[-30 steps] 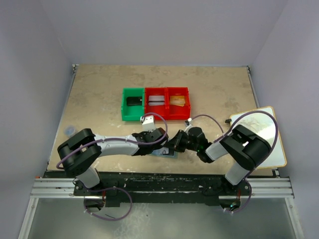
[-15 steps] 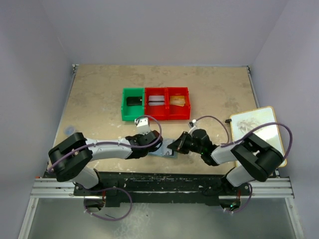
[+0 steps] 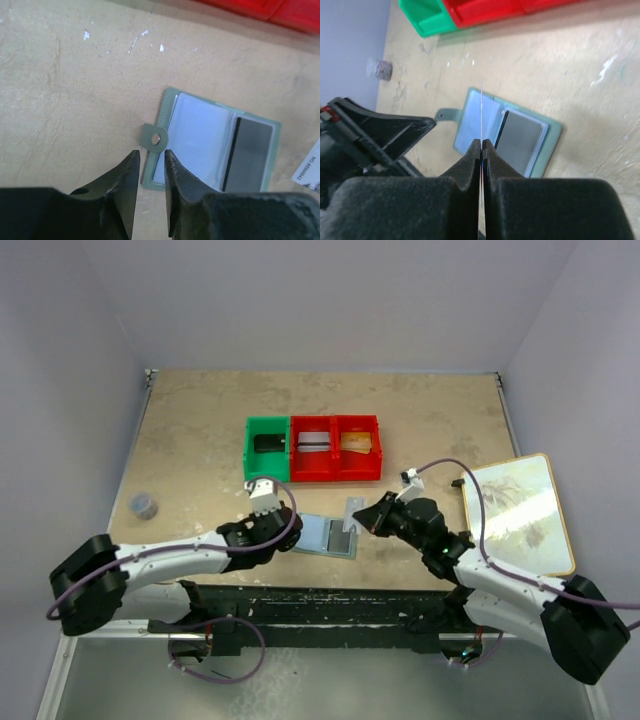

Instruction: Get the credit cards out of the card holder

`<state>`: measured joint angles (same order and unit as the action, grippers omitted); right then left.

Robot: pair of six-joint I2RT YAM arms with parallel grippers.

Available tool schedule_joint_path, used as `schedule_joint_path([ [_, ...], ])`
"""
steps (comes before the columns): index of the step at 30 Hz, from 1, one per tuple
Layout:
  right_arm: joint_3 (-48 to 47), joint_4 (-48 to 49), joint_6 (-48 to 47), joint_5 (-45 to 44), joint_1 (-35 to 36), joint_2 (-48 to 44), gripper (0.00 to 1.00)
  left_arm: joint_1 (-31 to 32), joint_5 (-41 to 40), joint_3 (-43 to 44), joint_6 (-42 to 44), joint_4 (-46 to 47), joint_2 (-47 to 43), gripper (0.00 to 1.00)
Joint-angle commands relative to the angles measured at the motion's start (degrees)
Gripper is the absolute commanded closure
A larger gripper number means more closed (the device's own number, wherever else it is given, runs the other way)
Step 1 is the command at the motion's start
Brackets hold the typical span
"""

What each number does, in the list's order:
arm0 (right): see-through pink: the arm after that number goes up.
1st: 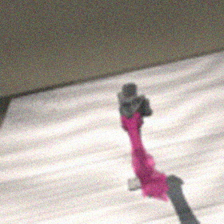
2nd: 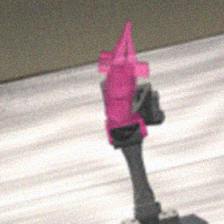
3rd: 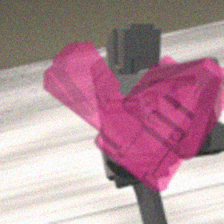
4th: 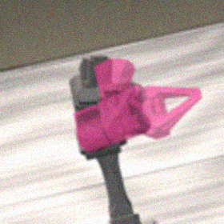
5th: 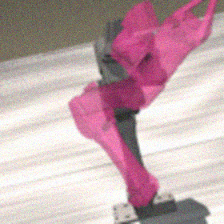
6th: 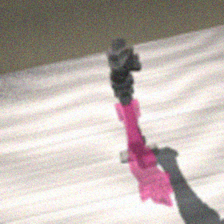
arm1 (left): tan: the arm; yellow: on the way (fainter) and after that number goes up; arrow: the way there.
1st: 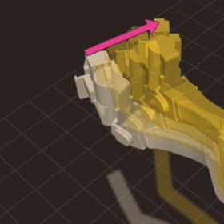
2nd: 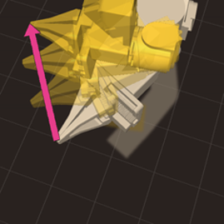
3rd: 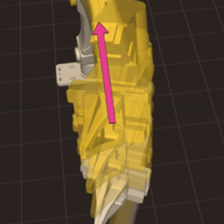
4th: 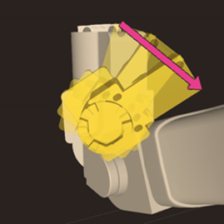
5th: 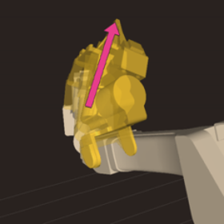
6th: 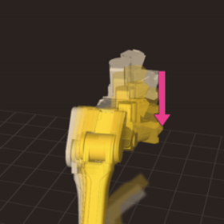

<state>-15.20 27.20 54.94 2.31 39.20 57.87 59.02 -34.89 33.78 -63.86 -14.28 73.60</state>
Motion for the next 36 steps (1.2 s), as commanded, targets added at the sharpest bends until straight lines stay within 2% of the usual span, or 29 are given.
schedule_joint_path([
  [1, -2.6, 0.5, -13.7, -6.5, -0.3, -6.0, 1.0, 0.2, -5.3, -2.1, 1.1, 0.9, -9.9, 0.73],
  [5, -2.8, 4.8, -22.5, -7.2, -0.2, -9.4, 1.0, 0.1, -9.6, -2.5, 1.0, -4.2, -14.7, 0.65],
  [8, -3.8, 8.5, -30.8, -6.3, -0.2, -8.9, 1.0, 0.1, -11.9, -2.8, 0.1, -7.8, -16.8, 0.51],
  [10, -4.8, 11.9, -36.6, -5.0, -0.2, -7.2, 1.0, 0.1, -12.4, -3.9, -1.1, -9.2, -18.2, 0.47],
  [14, -8.7, 14.8, -48.1, -0.4, -0.1, -2.1, 1.0, 0.0, -11.9, -5.6, -3.8, -11.0, -21.0, 0.44],
  [18, -15.6, 12.8, -57.9, 1.3, -0.1, 4.5, 1.0, 0.0, -10.8, -7.5, -4.3, -11.1, -24.2, 0.41],
  [23, -24.5, 9.8, -68.0, 5.1, -0.1, 13.9, 1.0, -0.1, -12.0, -6.8, -5.9, -16.5, -24.9, 0.4],
  [29, -37.2, 3.0, -73.6, 3.3, -0.1, 25.9, 1.0, -0.1, -14.4, -6.2, -8.1, -22.1, -27.5, 0.4],
  [36, -48.2, -2.8, -77.7, 2.8, -0.1, 36.4, 1.0, -0.2, -15.2, -5.6, -7.4, -24.0, -30.6, 0.38],
])
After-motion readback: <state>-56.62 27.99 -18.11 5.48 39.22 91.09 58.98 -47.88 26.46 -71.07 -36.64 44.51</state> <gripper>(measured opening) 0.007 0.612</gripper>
